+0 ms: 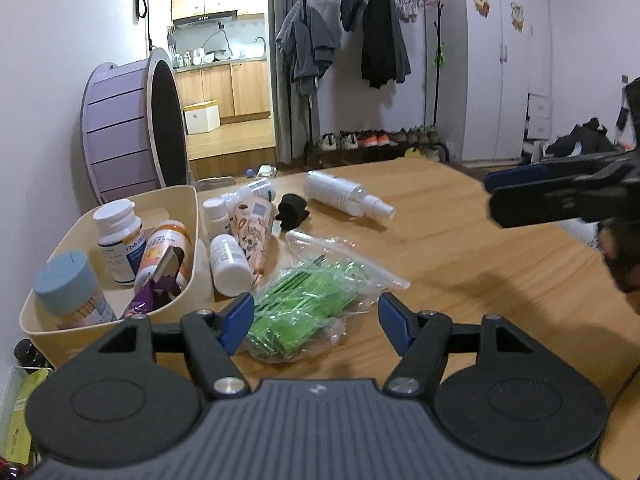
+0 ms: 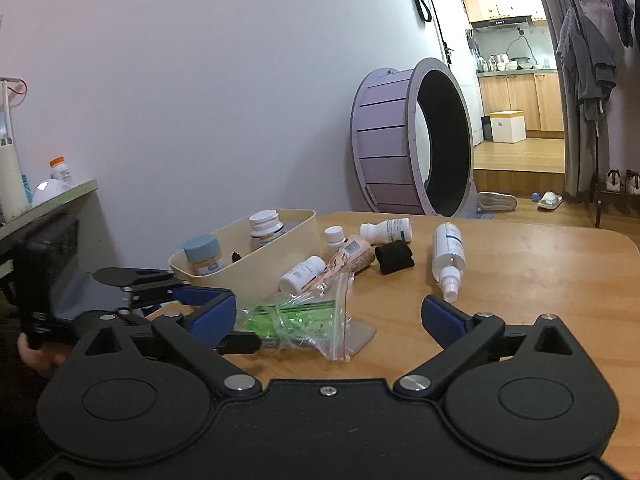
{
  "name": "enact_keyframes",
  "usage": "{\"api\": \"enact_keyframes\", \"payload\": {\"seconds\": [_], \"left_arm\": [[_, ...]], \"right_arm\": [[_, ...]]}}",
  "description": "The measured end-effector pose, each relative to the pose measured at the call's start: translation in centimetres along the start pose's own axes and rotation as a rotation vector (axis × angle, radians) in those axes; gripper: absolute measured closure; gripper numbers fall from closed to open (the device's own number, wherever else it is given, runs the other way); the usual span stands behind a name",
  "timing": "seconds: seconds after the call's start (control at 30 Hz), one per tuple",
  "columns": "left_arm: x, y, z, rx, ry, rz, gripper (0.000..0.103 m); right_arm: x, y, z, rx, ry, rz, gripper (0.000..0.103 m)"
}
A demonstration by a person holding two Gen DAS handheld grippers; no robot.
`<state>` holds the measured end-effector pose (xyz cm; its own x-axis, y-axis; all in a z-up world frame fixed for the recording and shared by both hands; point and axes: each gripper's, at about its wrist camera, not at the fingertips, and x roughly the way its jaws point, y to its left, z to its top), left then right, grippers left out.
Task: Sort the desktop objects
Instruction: 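Move the open right tool back over the table items, then reach the left tool to the green bag and grasp it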
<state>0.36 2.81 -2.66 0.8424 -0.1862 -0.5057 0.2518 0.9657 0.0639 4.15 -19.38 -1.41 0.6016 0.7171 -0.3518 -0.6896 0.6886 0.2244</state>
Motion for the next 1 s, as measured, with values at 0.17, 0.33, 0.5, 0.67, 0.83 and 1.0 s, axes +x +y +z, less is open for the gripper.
{"api": "enact_keyframes", "payload": {"seconds": [0.17, 0.33, 0.5, 0.67, 0.83, 1.0], "left_arm": [[1.2, -0.2, -0.2, 0.022, 0.026, 0.021, 0.035], [2.3, -0.4, -0.1, 0.039, 0.041, 0.040, 0.035], [2.7, -0.9, -0.1, 0.073, 0.045, 0.053, 0.035], [3.4, -1.8, -0.5, 0.128, 0.066, 0.085, 0.035], [3.5, -2.0, -0.4, 0.127, 0.070, 0.099, 0.037], [3.4, -2.0, -0.4, 0.114, 0.076, 0.109, 0.073]], "right_arm": [[-0.8, 0.0, -0.3, 0.025, -0.013, 0.002, 0.000], [-1.4, -0.2, -0.5, 0.045, -0.023, -0.002, 0.000], [-1.8, -0.4, -0.9, 0.067, -0.028, -0.005, 0.000], [-1.9, -0.4, -1.1, 0.077, -0.027, -0.006, 0.000], [-1.9, -0.3, -1.1, 0.081, -0.028, -0.006, 0.000], [-1.9, -0.4, -1.1, 0.090, -0.030, -0.004, 0.000]]}}
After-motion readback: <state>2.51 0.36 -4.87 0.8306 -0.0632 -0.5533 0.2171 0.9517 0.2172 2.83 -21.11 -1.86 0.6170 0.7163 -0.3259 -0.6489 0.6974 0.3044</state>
